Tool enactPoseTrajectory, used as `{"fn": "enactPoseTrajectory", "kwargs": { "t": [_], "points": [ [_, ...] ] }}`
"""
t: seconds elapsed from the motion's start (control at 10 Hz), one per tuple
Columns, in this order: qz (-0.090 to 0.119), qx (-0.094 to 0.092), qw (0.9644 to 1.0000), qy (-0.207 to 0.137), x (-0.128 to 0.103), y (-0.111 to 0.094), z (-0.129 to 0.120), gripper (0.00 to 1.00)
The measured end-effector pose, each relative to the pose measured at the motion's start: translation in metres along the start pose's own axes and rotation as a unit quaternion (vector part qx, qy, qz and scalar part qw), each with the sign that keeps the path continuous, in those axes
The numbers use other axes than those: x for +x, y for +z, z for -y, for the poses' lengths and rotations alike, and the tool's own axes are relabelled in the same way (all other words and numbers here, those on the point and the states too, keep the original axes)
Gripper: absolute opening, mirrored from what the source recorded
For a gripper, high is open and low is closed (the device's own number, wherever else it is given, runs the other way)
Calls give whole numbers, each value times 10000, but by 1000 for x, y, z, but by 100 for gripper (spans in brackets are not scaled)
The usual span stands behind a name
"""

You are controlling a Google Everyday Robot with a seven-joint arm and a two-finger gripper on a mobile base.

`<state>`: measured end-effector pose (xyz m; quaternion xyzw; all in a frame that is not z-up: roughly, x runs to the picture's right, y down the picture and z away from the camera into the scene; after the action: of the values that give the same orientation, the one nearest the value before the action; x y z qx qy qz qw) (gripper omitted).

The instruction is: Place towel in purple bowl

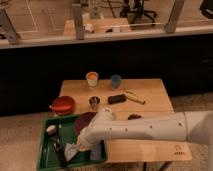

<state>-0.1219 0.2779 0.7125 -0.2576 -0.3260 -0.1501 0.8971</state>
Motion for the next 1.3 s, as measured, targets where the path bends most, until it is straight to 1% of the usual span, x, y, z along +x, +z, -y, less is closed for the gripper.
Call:
{"fn": "enactPoseTrajectory", "kwargs": {
  "t": [0.2,0.4,0.9,1.1,1.3],
  "points": [
    [118,182,9998,16,-1,-13,-1,0],
    [198,331,9992,92,2,-25,-3,0],
    [255,412,9987,174,5,-32,-6,0],
    [220,449,9984,253,8,-40,-12,0],
    [130,541,9973,471,20,-53,-25,0]
  ]
}}
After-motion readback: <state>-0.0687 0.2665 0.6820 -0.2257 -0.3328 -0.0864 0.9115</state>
